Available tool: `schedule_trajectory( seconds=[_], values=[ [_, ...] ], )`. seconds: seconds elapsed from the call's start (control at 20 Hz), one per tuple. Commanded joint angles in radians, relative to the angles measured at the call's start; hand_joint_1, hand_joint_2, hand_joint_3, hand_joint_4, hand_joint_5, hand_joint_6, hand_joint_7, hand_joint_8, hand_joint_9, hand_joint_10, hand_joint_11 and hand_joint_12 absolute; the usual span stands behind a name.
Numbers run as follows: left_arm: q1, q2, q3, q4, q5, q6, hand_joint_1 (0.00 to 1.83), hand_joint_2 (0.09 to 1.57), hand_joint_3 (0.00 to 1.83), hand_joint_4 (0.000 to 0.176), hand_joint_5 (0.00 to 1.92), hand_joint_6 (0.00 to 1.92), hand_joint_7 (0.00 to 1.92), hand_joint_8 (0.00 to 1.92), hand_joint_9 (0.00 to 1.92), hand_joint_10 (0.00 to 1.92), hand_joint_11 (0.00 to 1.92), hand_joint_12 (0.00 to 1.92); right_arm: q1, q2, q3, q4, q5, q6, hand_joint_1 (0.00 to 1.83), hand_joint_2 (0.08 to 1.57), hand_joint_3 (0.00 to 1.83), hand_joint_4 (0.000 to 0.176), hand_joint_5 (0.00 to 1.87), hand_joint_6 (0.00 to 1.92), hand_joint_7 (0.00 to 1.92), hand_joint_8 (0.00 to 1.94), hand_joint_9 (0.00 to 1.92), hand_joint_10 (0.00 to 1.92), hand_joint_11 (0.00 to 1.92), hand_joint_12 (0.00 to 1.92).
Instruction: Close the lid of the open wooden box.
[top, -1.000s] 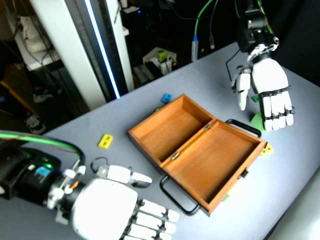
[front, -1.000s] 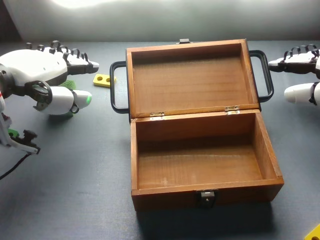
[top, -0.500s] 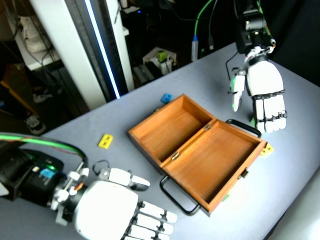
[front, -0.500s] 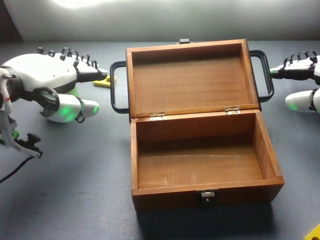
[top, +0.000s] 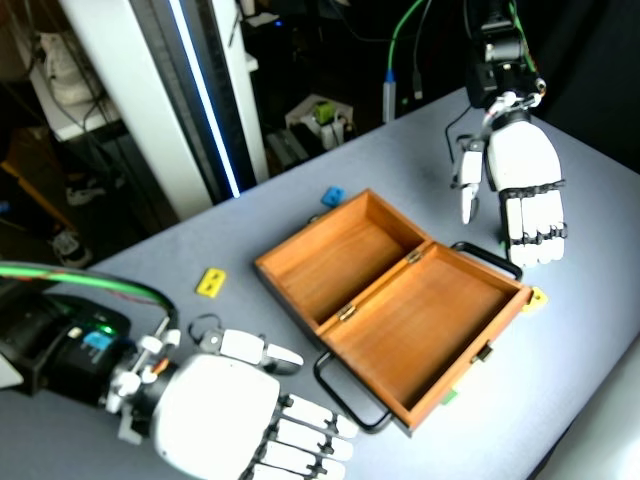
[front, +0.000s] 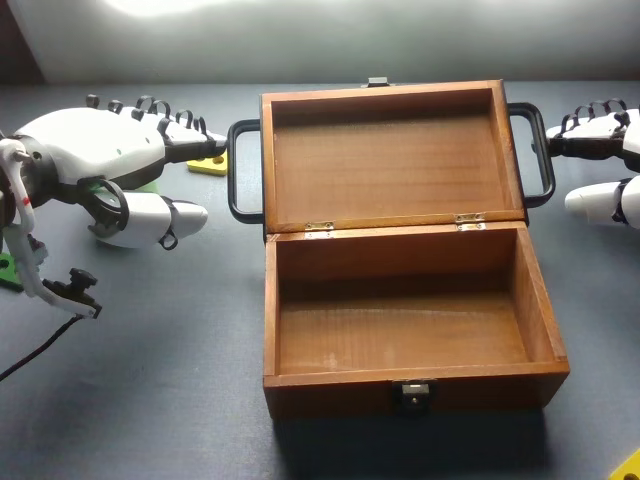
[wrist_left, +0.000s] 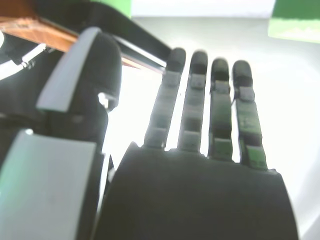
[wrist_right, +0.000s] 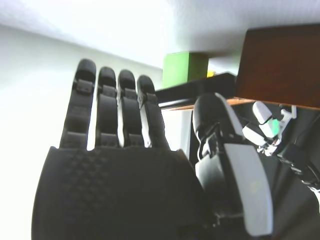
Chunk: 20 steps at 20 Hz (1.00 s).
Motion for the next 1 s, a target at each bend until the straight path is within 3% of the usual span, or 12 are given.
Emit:
schedule_trajectory(
  seconds=[0.0,0.15,0.4,0.55,0.85,0.95],
  values=[
    [-0.006,0.000,-0.007,-0.001,-0.145,-0.014,0.30,1.44,0.00,0.000,0.18,0.00,0.18,0.00,0.13,0.00,0.10,0.08,0.012,0.003,-0.007,0.037,0.142,0.004,0.15,1.43,0.00,0.000,0.16,0.00,0.15,0.00,0.14,0.00,0.17,0.00],
    [-0.001,0.004,-0.009,-0.001,-0.170,-0.033,0.22,1.42,0.00,0.000,0.18,0.00,0.13,0.00,0.08,0.00,0.05,0.05,0.012,0.009,-0.023,0.064,0.184,0.004,0.12,1.43,0.00,0.000,0.12,0.00,0.09,0.00,0.07,0.00,0.08,0.00],
    [0.014,0.015,-0.022,-0.003,-0.221,-0.063,0.15,1.41,0.00,0.000,0.18,0.00,0.10,0.00,0.07,0.00,0.06,0.06,-0.016,0.026,-0.053,0.131,0.269,0.004,0.13,1.43,0.00,0.000,0.13,0.00,0.11,0.01,0.07,0.00,0.07,0.00],
    [0.023,0.024,-0.030,-0.011,-0.245,-0.066,0.07,1.45,0.01,0.000,0.15,0.00,0.09,0.00,0.09,0.00,0.09,0.08,-0.026,0.030,-0.057,0.136,0.273,0.004,0.05,1.40,0.00,0.000,0.13,0.00,0.13,0.00,0.10,0.00,0.10,0.01],
    [0.040,0.046,-0.041,-0.028,-0.265,-0.063,0.32,1.45,0.00,0.000,0.19,0.00,0.14,0.00,0.15,0.01,0.15,0.12,-0.039,0.042,-0.056,0.143,0.270,0.004,0.11,1.41,0.00,0.000,0.15,0.00,0.15,0.01,0.13,0.01,0.14,0.02],
    [0.043,0.055,-0.042,-0.042,-0.239,-0.030,0.26,1.46,0.00,0.000,0.17,0.00,0.12,0.00,0.14,0.00,0.15,0.12,-0.040,0.045,-0.049,0.150,0.263,0.004,0.07,1.40,0.00,0.000,0.14,0.00,0.12,0.00,0.09,0.00,0.10,0.01]
  ],
)
